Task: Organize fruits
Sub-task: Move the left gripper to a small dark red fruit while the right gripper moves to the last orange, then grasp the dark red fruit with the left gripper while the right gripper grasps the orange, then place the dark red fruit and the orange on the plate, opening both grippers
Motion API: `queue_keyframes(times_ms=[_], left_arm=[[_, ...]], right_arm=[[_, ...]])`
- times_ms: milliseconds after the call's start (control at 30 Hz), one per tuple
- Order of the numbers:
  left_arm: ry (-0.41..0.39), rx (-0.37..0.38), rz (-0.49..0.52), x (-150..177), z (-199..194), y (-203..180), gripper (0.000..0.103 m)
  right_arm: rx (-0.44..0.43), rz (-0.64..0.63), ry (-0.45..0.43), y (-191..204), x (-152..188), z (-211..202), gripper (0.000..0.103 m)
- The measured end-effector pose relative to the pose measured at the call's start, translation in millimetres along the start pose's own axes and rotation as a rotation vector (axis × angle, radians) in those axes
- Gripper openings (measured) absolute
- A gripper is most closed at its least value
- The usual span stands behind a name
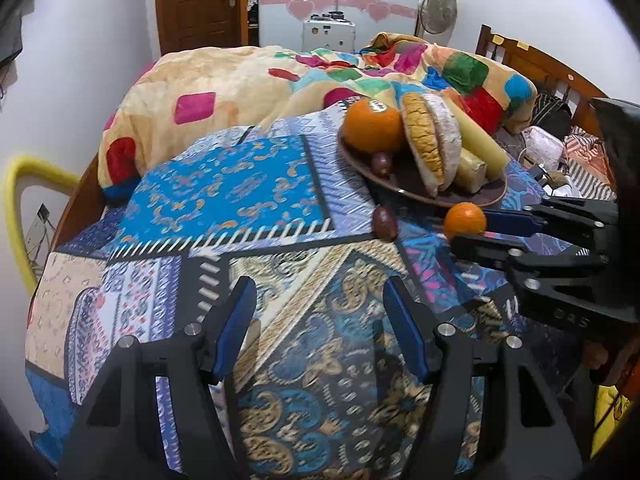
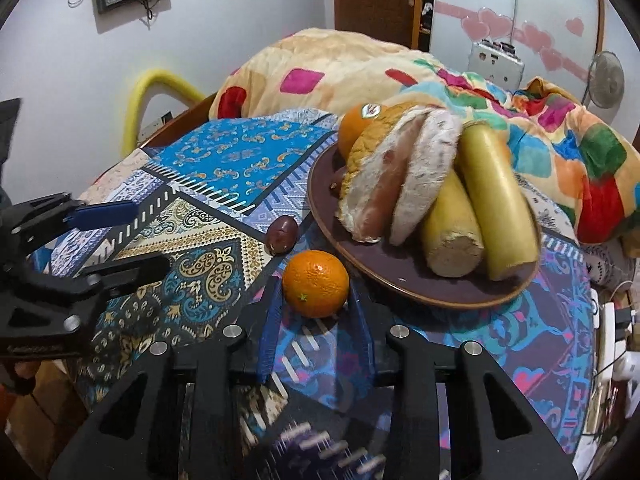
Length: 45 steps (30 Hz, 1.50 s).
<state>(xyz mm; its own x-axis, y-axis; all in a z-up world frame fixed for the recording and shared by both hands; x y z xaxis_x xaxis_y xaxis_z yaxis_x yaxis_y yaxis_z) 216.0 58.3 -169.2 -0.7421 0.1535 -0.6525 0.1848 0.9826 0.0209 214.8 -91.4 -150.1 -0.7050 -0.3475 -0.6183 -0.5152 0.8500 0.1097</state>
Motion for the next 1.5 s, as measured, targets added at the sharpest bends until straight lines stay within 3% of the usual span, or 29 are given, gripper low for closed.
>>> queue_keyframes(times_ms=[233, 367, 533, 633, 700, 833, 933, 1200, 1500], left_arm=[[0.039, 0.042, 0.029, -16, 21, -22, 0.064], [0.07, 0.041, 0.051, -23, 36, -31, 0.056], [0.091, 0.028, 0.076, -32, 50, -37, 0.056], [0.107, 0.018, 0.088, -37, 59, -39, 0.042], [0.107, 0.024, 0.081, -38, 63, -38, 0.039], [0.1, 0.036, 0.071, -41, 64, -38, 0.02], [0.093, 0.032, 0.086, -41, 62, -40, 0.015], [0.055, 0.043, 0.102, -47, 48, -44, 0.014], [0.003, 0.071, 0.097, -75, 46, -47, 0.014]], right_arm=[[0.009, 0.048, -0.065, -33, -2, -32, 0.031], [0.033, 0.071, -0.094, -53, -6, -42, 0.031], [0.054, 0.095, -0.109, -74, -6, -45, 0.031], [0.055, 0.105, -0.114, -82, -6, -45, 0.031], [0.05, 0.111, -0.116, -85, -6, -44, 0.031], [0.033, 0.108, -0.118, -84, -4, -43, 0.031], [0.023, 0.096, -0.122, -79, -5, -41, 0.031], [0.008, 0.079, -0.134, -74, -13, -38, 0.031], [0.023, 0.048, -0.145, -70, -36, -27, 0.031]])
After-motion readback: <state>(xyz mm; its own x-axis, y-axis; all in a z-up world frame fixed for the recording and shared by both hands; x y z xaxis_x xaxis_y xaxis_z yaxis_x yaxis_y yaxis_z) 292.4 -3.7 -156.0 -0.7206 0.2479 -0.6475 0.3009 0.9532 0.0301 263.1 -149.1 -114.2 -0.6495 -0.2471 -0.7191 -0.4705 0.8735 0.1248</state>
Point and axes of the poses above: each gripper's, at about its wrist camera, not at the fingertips, and z roughly the way its jaws point, y to its left, x to its underside, the point moved 5 cm from there along z, roughly the way its jaws point, and after that the axes turned 7 degrees about z, right-handed, at the moved point
